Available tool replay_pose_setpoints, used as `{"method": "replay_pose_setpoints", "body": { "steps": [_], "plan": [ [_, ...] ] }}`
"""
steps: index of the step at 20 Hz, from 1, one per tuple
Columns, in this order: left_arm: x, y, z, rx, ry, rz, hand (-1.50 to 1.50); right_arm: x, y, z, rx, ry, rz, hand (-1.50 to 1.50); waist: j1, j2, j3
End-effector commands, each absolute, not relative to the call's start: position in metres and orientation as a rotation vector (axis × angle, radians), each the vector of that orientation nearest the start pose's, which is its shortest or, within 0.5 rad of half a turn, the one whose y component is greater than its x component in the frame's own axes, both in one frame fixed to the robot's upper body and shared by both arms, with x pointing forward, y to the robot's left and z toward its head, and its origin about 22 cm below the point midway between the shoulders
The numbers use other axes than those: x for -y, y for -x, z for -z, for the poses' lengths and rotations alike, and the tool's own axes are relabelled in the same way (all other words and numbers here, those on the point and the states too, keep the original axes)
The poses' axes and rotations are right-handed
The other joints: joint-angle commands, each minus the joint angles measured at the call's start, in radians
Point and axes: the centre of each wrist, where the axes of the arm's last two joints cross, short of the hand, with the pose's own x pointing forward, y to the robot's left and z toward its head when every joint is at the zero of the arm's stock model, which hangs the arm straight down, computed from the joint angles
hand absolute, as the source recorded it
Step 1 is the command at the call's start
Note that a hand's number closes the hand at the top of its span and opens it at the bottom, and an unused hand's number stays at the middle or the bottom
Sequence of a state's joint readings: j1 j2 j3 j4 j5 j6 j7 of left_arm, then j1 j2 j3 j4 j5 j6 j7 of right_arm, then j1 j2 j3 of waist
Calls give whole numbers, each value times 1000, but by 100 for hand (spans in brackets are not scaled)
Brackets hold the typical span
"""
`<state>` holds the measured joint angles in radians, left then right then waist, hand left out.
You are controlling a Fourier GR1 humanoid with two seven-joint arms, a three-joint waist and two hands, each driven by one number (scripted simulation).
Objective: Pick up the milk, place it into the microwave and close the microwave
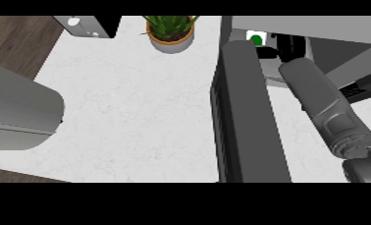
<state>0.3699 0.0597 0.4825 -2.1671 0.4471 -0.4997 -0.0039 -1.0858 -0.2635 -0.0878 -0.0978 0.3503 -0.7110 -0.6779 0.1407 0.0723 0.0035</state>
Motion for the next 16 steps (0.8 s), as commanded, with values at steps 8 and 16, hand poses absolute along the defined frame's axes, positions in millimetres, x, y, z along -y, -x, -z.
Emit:
{"method": "replay_pose_setpoints", "body": {
  "steps": [8,16],
  "plan": [
    [-349,-124,-95,1947,-3,38,-150,242,-439,-37,1858,1080,-587,-150,10,5,4],
    [-345,-132,-89,1912,75,125,-150,224,-446,-48,1920,888,-615,-150,12,-3,2]
  ]
}}
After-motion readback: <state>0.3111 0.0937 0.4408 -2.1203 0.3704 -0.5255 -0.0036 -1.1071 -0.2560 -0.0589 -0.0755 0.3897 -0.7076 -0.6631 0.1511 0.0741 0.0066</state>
